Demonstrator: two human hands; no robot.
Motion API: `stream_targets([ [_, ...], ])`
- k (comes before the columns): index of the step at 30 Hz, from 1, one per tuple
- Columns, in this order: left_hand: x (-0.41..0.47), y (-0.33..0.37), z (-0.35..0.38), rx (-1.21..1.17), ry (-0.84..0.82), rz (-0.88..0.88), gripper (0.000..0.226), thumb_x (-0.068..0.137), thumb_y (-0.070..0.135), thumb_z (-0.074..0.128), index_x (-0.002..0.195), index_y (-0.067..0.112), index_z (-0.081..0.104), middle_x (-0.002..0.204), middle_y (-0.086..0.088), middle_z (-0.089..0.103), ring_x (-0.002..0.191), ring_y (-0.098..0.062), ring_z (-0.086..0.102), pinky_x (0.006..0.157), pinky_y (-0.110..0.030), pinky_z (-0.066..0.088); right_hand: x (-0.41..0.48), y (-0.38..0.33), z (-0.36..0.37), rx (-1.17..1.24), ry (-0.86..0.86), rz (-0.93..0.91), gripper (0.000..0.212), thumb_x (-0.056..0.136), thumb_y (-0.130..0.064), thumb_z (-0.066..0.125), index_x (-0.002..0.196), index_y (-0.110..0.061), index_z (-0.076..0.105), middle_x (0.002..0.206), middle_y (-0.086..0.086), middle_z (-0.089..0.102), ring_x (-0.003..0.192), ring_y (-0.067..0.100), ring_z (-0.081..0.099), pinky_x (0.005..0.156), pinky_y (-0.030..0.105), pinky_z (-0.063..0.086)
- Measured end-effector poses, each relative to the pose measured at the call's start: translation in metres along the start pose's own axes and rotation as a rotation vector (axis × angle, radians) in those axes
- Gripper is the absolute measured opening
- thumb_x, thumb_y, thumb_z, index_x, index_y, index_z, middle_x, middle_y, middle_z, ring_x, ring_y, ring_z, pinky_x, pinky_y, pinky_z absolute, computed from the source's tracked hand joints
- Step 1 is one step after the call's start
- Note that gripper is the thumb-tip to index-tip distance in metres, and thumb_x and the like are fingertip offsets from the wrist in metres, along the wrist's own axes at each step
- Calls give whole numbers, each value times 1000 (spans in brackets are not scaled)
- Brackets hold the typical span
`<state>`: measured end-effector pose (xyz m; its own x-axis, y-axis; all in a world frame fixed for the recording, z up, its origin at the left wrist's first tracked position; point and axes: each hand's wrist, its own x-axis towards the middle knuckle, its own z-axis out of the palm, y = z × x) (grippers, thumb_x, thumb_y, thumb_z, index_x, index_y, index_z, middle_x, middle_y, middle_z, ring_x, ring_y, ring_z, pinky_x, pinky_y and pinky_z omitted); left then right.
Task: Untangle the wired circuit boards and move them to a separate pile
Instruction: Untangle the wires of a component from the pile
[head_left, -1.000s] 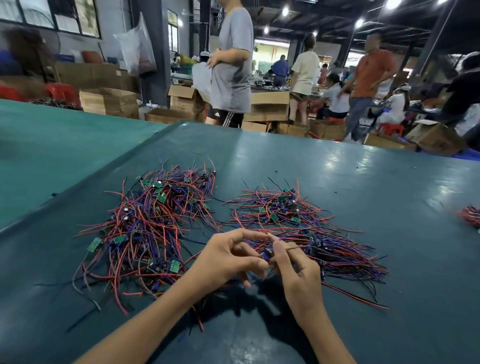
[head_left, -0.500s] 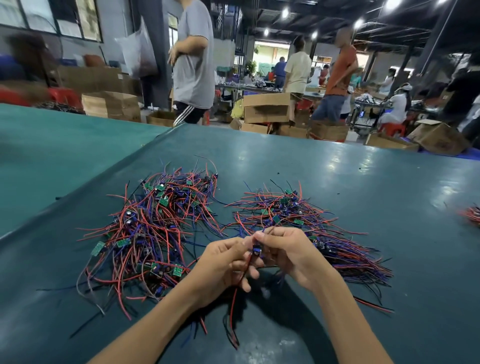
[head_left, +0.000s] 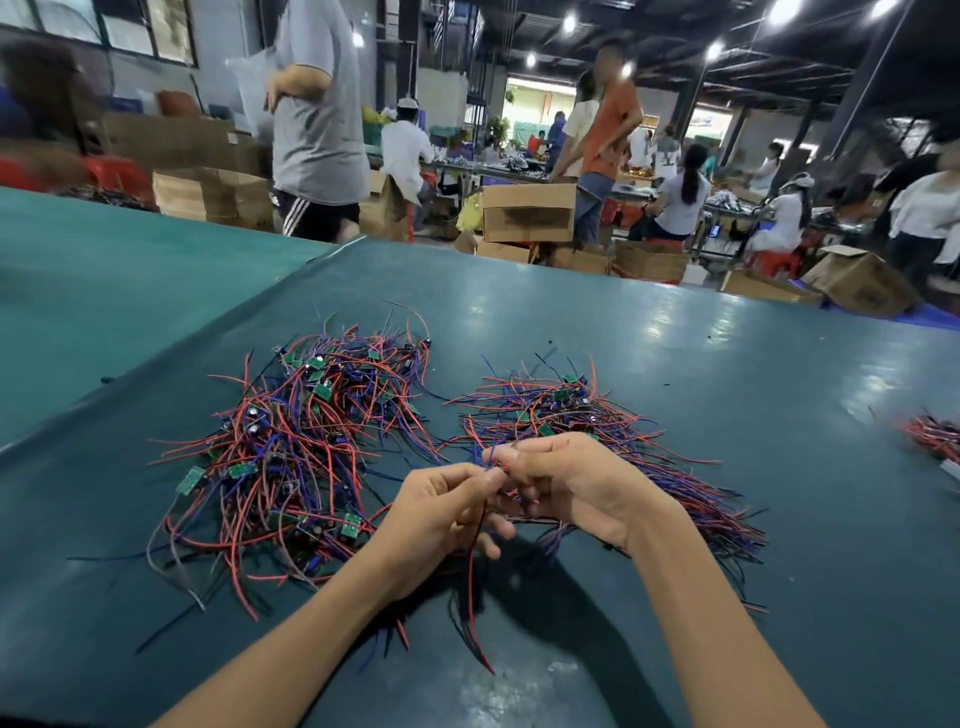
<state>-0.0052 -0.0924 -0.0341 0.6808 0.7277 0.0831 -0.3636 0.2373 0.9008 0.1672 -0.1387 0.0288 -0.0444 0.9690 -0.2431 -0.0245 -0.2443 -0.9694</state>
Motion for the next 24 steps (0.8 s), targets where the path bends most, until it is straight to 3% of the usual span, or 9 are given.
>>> stream_targets([
  [2,0,1,-1,-23,9,1,19,89,22,68,93,5,75,84,-17,70,63,-24,69,53,-31,56,-4,1,-3,-58,-6,11,38,81,-27,75,107,1,74,80,8,61,66,15,46,62,27,44],
  [4,0,2,-1,-18,9,0,18,90,22,67,92,6,76,82,-16,70,63,-23,69,54,-32,57,-5,2,-1,-125,14,0,31,90,-24,70,108,1,74,79,10,59,62,13,46,54,22,42],
  [8,-1,0,-2,50,-44,-3,17,85,27,77,86,10,76,81,-16,69,59,-19,65,52,-32,56,-1,1,5,-169,85,-68,23,96,-18,64,99,0,77,76,11,62,59,14,49,58,27,38],
  [11,-3,-2,-2,80,-113,-25,20,86,27,78,92,7,76,83,-18,68,58,-20,65,53,-33,57,0,-6,3,-268,21,-76,32,95,-16,66,73,6,71,81,13,68,67,24,51,60,31,35],
  [15,-2,-3,-2,63,-80,-31,29,81,29,80,92,2,74,82,-21,68,57,-24,65,51,-35,56,3,-11,3,-381,60,-82,23,88,-21,75,89,2,77,59,10,48,54,17,35,52,25,29],
  [17,-2,-2,-3,53,-64,-27,28,79,29,81,89,4,74,80,-22,68,57,-23,64,51,-34,56,6,-10,6,-334,116,-105,20,89,-18,73,83,0,78,51,4,48,49,17,35,47,25,29],
  [20,-4,-2,-3,53,-92,-29,29,79,28,82,87,2,72,78,-24,67,58,-24,64,53,-33,56,8,-13,2,-182,199,-123,21,91,-11,71,85,9,74,50,0,45,47,13,35,47,24,28],
  [24,-4,-3,-5,64,-114,-19,29,83,24,79,90,-3,70,78,-26,67,59,-25,64,56,-34,55,11,-38,-6,-168,334,-142,14,91,-8,70,81,0,77,50,-2,43,45,8,34,44,20,26],
])
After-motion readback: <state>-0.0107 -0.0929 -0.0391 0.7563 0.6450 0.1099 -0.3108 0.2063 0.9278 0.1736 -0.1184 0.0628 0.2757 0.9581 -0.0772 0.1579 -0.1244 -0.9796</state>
